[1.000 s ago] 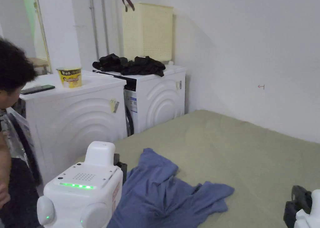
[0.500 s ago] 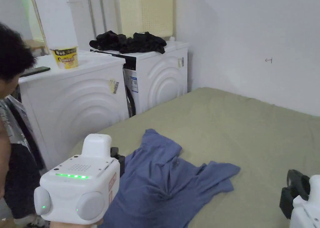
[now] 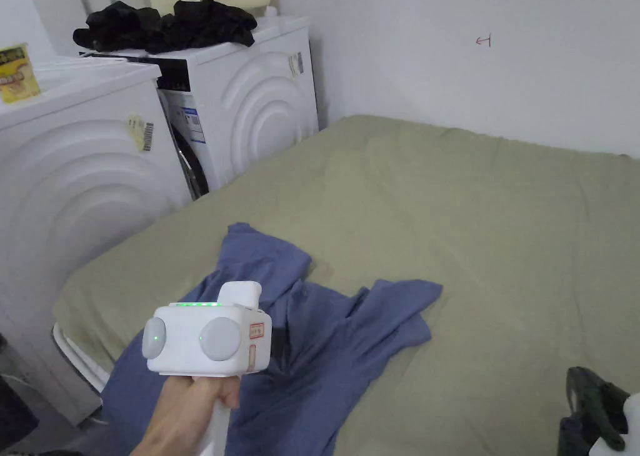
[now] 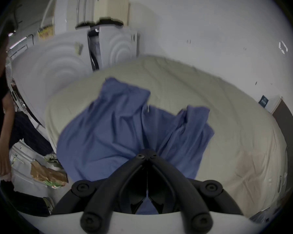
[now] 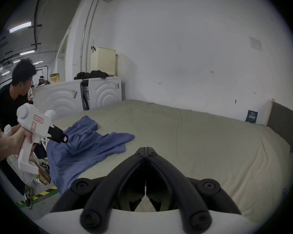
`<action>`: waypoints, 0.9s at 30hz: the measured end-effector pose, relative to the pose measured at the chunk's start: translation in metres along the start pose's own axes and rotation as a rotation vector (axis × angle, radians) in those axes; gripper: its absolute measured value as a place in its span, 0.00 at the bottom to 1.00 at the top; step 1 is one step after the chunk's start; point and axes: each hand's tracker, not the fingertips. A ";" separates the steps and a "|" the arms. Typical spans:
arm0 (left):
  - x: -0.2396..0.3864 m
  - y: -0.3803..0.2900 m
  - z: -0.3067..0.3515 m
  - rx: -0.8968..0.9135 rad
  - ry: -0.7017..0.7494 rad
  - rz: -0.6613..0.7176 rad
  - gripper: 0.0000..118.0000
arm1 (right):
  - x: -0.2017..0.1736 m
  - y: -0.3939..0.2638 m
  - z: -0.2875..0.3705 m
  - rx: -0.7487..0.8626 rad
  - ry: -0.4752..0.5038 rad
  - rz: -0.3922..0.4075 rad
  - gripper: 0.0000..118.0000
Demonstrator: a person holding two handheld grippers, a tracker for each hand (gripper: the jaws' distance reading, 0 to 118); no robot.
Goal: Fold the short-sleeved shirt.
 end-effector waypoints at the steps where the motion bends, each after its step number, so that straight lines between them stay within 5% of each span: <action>1: 0.000 0.002 -0.010 -0.040 -0.010 -0.007 0.31 | 0.000 -0.005 -0.004 -0.013 -0.002 0.002 0.01; 2: -0.001 0.002 -0.019 -0.131 -0.011 -0.040 0.91 | 0.000 -0.009 -0.007 -0.029 0.001 0.000 0.01; 3: -0.002 0.000 -0.027 -0.191 -0.017 -0.057 1.00 | -0.001 -0.013 -0.009 -0.038 0.006 -0.002 0.01; 4: -0.001 -0.008 -0.018 -0.214 -0.096 0.009 0.95 | -0.002 -0.017 -0.011 -0.050 0.008 -0.004 0.01; 5: -0.002 -0.004 -0.021 -0.215 -0.109 -0.071 0.94 | -0.002 -0.021 -0.012 -0.058 0.010 -0.001 0.01; 11: -0.001 -0.020 -0.072 -0.269 0.003 -0.093 0.94 | -0.005 -0.036 -0.016 -0.109 0.017 0.003 0.01; 13: 0.005 -0.015 -0.065 -0.249 0.017 -0.087 0.80 | -0.004 -0.037 -0.015 -0.122 0.020 0.007 0.01; 14: 0.007 -0.014 -0.057 -0.220 0.012 -0.091 0.50 | -0.003 -0.038 -0.014 -0.127 0.019 0.006 0.01; 15: 0.010 -0.011 -0.050 -0.186 -0.007 -0.089 0.08 | -0.002 -0.038 -0.012 -0.129 0.019 0.001 0.01; 16: 0.013 -0.008 -0.044 -0.188 -0.005 -0.078 0.02 | 0.001 -0.038 -0.009 -0.132 0.020 -0.008 0.01; 24: 0.061 0.002 -0.019 -0.099 -0.115 -0.027 0.02 | 0.038 -0.036 0.042 -0.117 -0.043 -0.040 0.01; 27: 0.108 0.012 -0.008 -0.035 -0.053 -0.162 0.02 | 0.062 -0.035 0.066 -0.105 -0.104 -0.066 0.01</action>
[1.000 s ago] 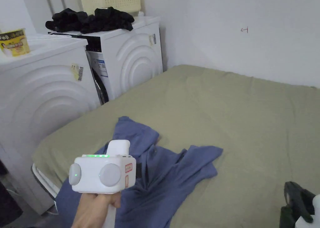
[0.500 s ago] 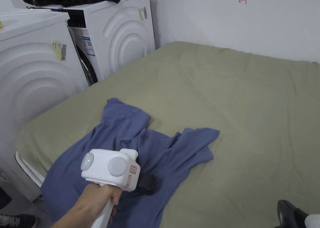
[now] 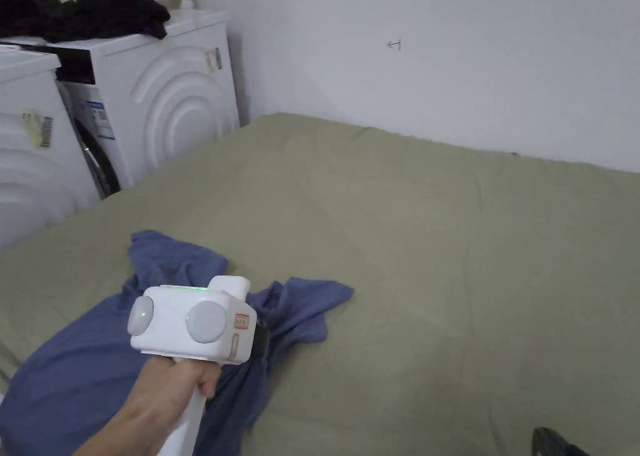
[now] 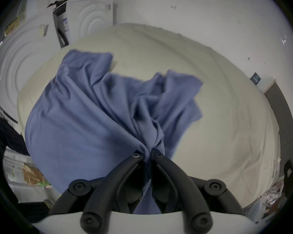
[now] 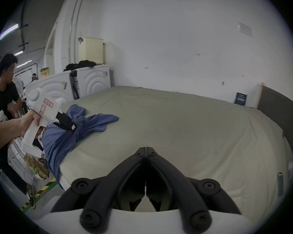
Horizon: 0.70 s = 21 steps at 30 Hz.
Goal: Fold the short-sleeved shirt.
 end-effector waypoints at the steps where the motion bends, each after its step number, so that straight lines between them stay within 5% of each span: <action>1: 0.014 0.006 0.000 -0.001 -0.061 0.022 0.02 | 0.009 0.000 0.009 0.006 -0.033 -0.008 0.01; 11: 0.242 0.075 0.033 0.124 -0.416 -0.164 0.02 | 0.089 -0.016 0.086 0.009 -0.266 -0.067 0.01; 21: 0.466 0.068 0.082 0.149 -0.726 -0.375 0.02 | 0.151 -0.033 0.115 -0.010 -0.433 -0.145 0.01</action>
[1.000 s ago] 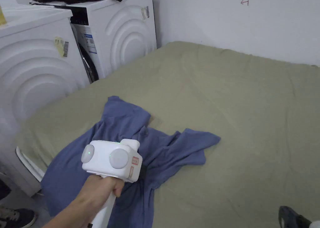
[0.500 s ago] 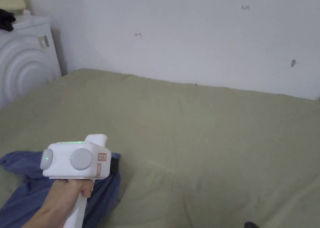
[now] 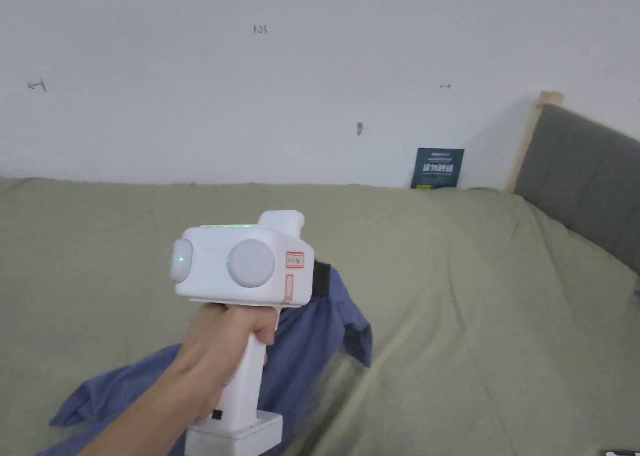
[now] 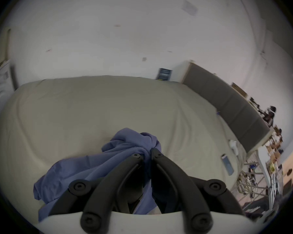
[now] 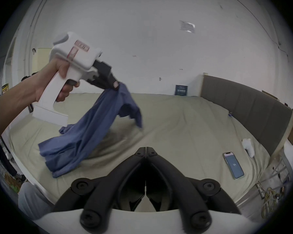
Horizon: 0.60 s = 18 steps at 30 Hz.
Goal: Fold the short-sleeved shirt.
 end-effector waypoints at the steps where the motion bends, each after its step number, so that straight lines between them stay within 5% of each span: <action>1: 0.013 0.001 -0.010 -0.011 -0.013 -0.021 0.02 | 0.006 -0.001 0.001 -0.002 -0.015 -0.009 0.01; 5: 0.045 -0.018 -0.056 -0.082 -0.062 -0.041 0.02 | 0.024 -0.009 -0.002 -0.023 -0.054 -0.031 0.01; 13: 0.030 -0.103 -0.156 -0.362 0.081 -0.008 0.03 | 0.043 -0.018 -0.014 -0.062 -0.078 -0.050 0.01; 15: 0.027 -0.112 -0.163 -0.362 0.087 -0.007 0.23 | 0.047 -0.018 -0.017 -0.066 -0.083 -0.056 0.01; 17: 0.023 -0.118 -0.166 -0.391 0.082 0.009 1.00 | 0.049 -0.017 -0.020 -0.067 -0.083 -0.061 0.01; 18: 0.022 -0.120 -0.164 -0.408 0.069 0.020 0.98 | 0.050 -0.016 -0.020 -0.068 -0.083 -0.062 0.01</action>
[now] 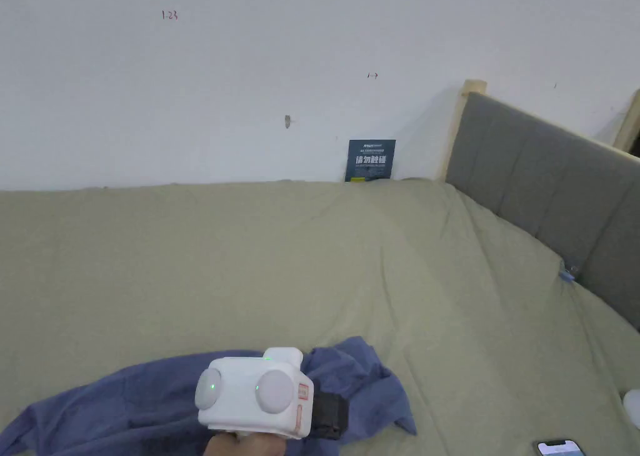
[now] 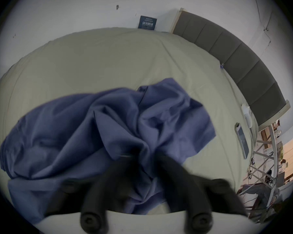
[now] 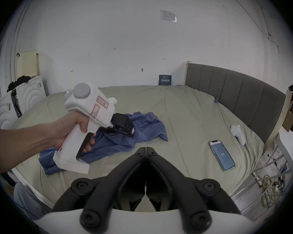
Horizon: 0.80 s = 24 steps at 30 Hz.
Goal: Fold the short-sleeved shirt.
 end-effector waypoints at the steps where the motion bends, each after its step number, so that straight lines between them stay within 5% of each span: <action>1: 0.000 -0.001 0.010 0.049 0.030 0.038 0.96 | 0.001 0.001 0.000 0.002 0.002 0.000 0.01; 10: -0.040 -0.058 0.167 0.314 0.032 0.033 0.96 | -0.009 0.024 0.016 0.077 0.041 0.020 0.01; 15: -0.084 -0.144 0.281 0.502 0.136 0.081 0.84 | -0.019 0.034 0.032 0.120 0.084 0.023 0.01; 16: -0.097 -0.161 0.295 0.523 0.137 0.097 0.70 | -0.021 0.034 0.036 0.132 0.095 0.020 0.01; 17: -0.107 -0.178 0.307 0.526 0.162 0.139 0.19 | -0.024 0.036 0.039 0.133 0.101 0.014 0.01; 18: -0.113 -0.192 0.318 0.597 0.206 0.136 0.00 | -0.026 0.036 0.042 0.139 0.114 0.010 0.01; 24: -0.146 -0.276 0.367 0.647 0.375 0.235 0.00 | -0.042 0.032 0.060 0.161 0.148 0.020 0.01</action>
